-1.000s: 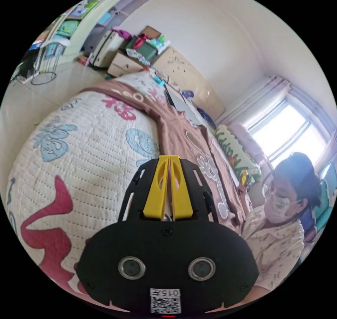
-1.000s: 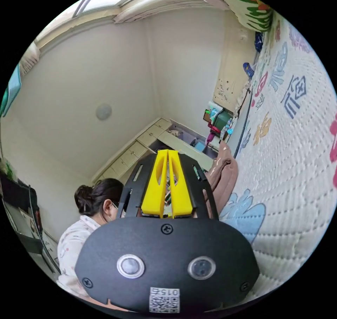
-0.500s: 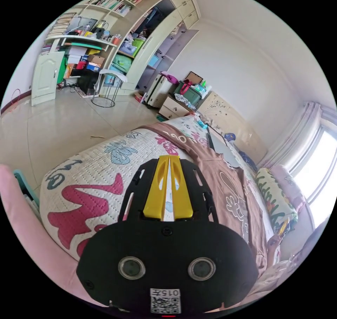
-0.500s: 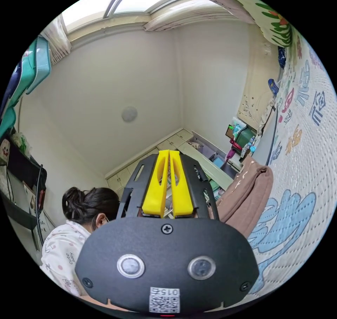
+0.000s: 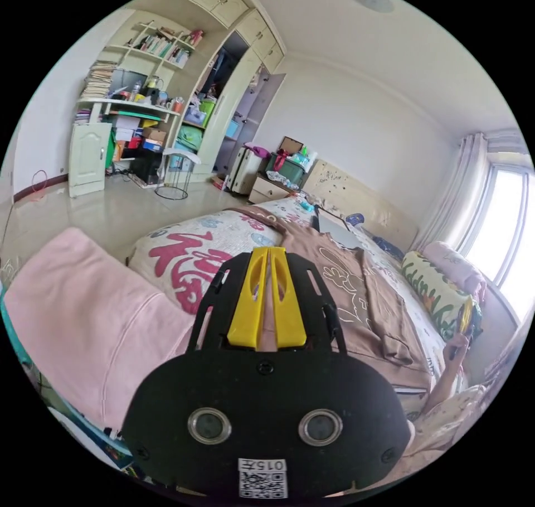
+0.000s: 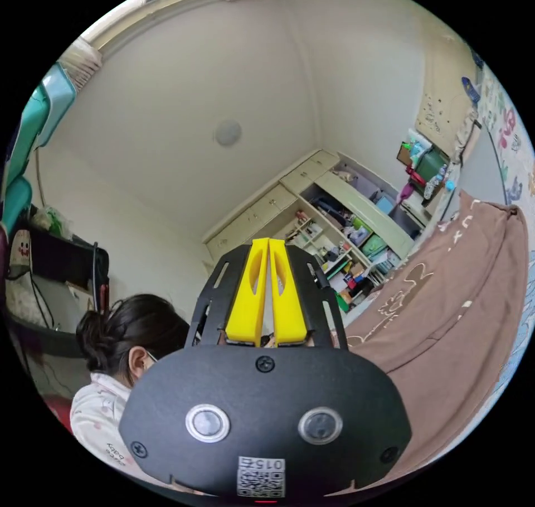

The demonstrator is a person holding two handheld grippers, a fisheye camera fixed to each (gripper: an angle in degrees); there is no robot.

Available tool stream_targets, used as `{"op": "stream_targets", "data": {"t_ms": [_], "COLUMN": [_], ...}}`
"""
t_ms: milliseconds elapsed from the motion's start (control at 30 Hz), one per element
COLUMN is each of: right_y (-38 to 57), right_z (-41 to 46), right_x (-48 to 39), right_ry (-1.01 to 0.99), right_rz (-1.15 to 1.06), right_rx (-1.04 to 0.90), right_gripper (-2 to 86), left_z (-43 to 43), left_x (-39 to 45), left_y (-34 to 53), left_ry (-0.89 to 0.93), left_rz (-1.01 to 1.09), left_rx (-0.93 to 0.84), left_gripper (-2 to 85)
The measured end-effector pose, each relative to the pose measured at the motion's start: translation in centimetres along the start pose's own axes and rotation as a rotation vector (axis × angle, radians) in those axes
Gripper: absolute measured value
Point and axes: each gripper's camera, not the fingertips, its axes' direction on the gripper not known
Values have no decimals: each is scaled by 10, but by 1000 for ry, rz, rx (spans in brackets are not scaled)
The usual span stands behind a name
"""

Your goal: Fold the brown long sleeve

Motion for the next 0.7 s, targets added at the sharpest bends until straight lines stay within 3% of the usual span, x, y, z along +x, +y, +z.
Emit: {"op": "stream_targets", "data": {"t_ms": [200,333,500,700], "right_y": [63,81,96,96], "right_z": [-19,-49,-58,-84], "right_x": [-113,-112,-140,-118], "right_ry": [-140,-380,-533,-583], "right_rz": [-260,-146,-244,-337], "right_rx": [51,101,19,82], "right_gripper": [-6,-5,-6,-6], "left_z": [-57,-74,-96,-79], "left_x": [-16,-20,-25,-28], "left_y": [16,17,9,-17], "left_ry": [71,16,53,74], "left_rz": [-113,-131,-163,-139], "left_rx": [79,50,107,98], "left_gripper": [-9,-9,-9,-8]}}
